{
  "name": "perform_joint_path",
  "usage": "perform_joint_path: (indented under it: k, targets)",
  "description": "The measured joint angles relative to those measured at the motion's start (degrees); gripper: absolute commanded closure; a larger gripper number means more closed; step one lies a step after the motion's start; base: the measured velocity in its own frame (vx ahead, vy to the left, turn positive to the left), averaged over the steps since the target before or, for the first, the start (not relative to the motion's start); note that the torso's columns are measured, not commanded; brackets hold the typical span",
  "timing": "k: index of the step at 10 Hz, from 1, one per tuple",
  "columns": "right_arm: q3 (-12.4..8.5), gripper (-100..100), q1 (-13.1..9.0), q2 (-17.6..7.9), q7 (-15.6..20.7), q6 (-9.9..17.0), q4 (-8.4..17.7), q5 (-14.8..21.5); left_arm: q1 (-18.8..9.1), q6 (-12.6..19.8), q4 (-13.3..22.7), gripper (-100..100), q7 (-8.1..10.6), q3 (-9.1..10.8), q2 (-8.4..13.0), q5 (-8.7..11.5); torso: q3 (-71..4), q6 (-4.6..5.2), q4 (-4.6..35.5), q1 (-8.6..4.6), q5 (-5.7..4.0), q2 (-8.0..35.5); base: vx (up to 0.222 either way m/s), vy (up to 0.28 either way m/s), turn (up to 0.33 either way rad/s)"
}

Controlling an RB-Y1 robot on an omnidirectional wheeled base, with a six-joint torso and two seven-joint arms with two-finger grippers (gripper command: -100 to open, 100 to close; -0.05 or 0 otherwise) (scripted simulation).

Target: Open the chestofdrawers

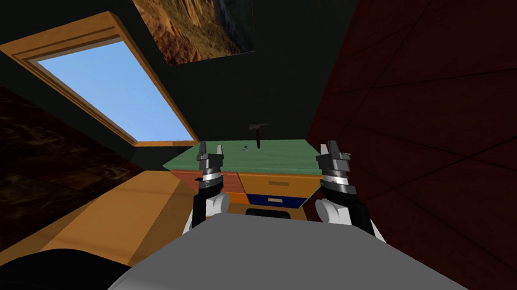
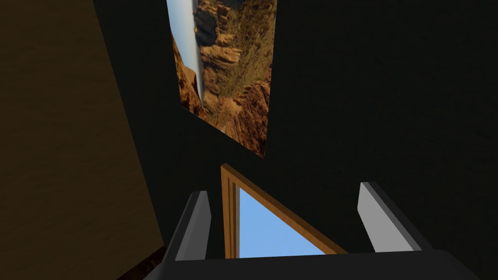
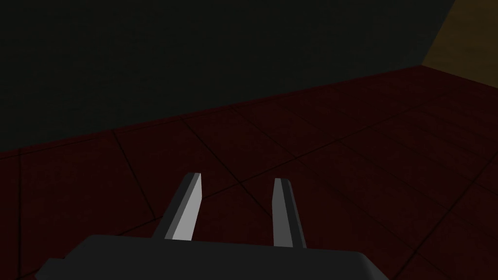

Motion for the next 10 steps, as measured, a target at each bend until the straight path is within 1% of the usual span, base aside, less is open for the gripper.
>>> perform_joint_path:
  k: [3,4,5,6,8,10]
  targets:
    - [0.00,0,0.00,0.00,0.00,0.00,0.00,0.00,0.00,0.00,0.00,0,0.00,0.00,0.00,0.00,-25.37,0.00,12.69,0.00,0.00,12.70,0.000,0.000,0.000]
    - [0.00,0,0.00,0.00,0.00,0.00,0.00,0.00,0.00,0.00,0.00,-100,0.00,0.00,0.00,0.00,-33.83,0.00,16.92,0.00,0.00,16.93,0.003,-0.012,-0.003]
    - [0.00,0,0.00,0.00,0.00,0.00,0.02,0.00,-0.25,0.10,0.42,-100,-0.09,-0.07,1.12,-0.07,-37.77,0.00,18.81,-0.02,0.00,18.86,-0.008,-0.023,-0.005]
    - [0.00,0,0.01,0.00,0.00,0.01,0.03,0.00,-0.32,-0.23,1.36,-100,-0.06,-0.06,2.73,-0.07,-38.87,0.00,19.38,-0.03,-0.01,19.42,-0.014,-0.032,-0.005]
    - [0.01,0,0.01,0.01,0.00,0.01,0.03,0.00,-0.48,-0.32,2.84,-100,-0.08,-0.20,5.64,-0.14,-39.19,0.00,19.59,-0.05,-0.01,19.59,-0.013,-0.046,-0.007]
    - [0.01,0,0.01,0.01,0.00,0.01,0.03,0.00,-1.18,-0.64,5.62,-100,0.01,-0.07,8.10,-0.14,-39.21,0.00,19.60,-0.04,-0.01,19.59,-0.012,-0.059,-0.008]
